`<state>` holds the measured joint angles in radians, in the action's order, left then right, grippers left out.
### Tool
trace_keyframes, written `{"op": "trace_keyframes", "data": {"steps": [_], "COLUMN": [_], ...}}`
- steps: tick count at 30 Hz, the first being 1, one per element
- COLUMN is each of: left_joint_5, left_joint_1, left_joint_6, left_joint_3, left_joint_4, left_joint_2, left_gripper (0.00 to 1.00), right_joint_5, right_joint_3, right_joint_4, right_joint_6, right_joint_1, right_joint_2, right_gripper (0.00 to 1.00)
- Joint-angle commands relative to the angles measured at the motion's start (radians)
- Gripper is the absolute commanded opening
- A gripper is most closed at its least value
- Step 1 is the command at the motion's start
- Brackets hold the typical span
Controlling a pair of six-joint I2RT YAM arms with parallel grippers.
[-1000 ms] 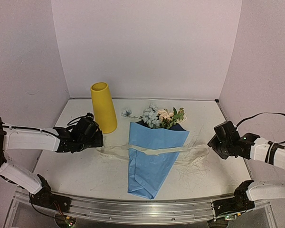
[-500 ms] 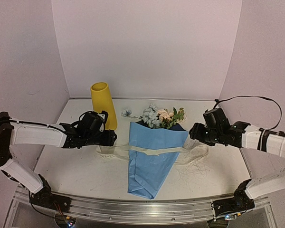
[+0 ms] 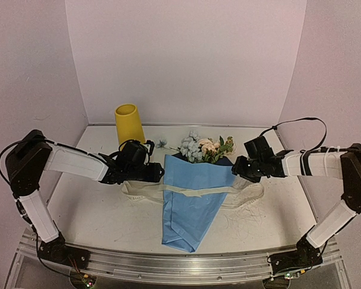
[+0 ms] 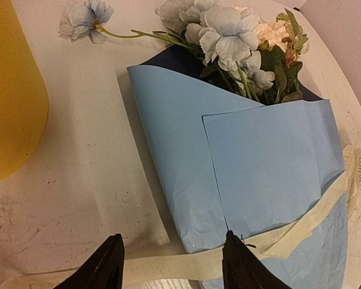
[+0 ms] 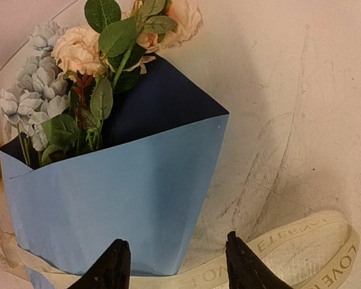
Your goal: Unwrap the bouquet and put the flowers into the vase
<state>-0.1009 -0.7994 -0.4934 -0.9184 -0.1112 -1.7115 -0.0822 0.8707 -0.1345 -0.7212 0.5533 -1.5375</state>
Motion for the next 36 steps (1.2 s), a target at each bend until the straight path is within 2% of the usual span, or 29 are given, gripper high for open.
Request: {"op": "trace_keyframes", "data": {"steps": [1,7,14,27,30,36], "left_joint_5": [0.032,0.029,0.044,0.036,0.052,0.093], "left_joint_1": [0.002,0.001,0.002,0.002,0.002,0.001], "left_joint_6": [0.014,0.010,-0.006,-0.021,-0.027,-0.022], "left_joint_3": [-0.091,-0.144,-0.194,-0.197,-0.188,-0.184], "left_joint_4": [-0.051,-0.060,-0.064,-0.063,-0.064,-0.064], "left_joint_2": [-0.072,-0.145,-0.217,-0.261,-0.259,-0.255], "left_gripper": [0.56,0.55,0.52,0.45,0.43,0.35], "right_joint_5": [0.044,0.107,0.167,0.180,0.178,0.181], "right_joint_3": [0.010,0.012,0.012,0.016,0.028,0.063], "right_joint_4": [0.097,0.165,0.220,0.245,0.246,0.246], "right_joint_6": [-0.010,0.002,0.017,0.018,0.023,0.041], "right_joint_1": [-0.031,-0.050,-0.088,-0.110,-0.114,-0.117], "right_joint_2": [-0.048,-0.121,-0.177,-0.243,-0.255,-0.278], "right_gripper": [0.53,0.49,0.39,0.36,0.25,0.13]}}
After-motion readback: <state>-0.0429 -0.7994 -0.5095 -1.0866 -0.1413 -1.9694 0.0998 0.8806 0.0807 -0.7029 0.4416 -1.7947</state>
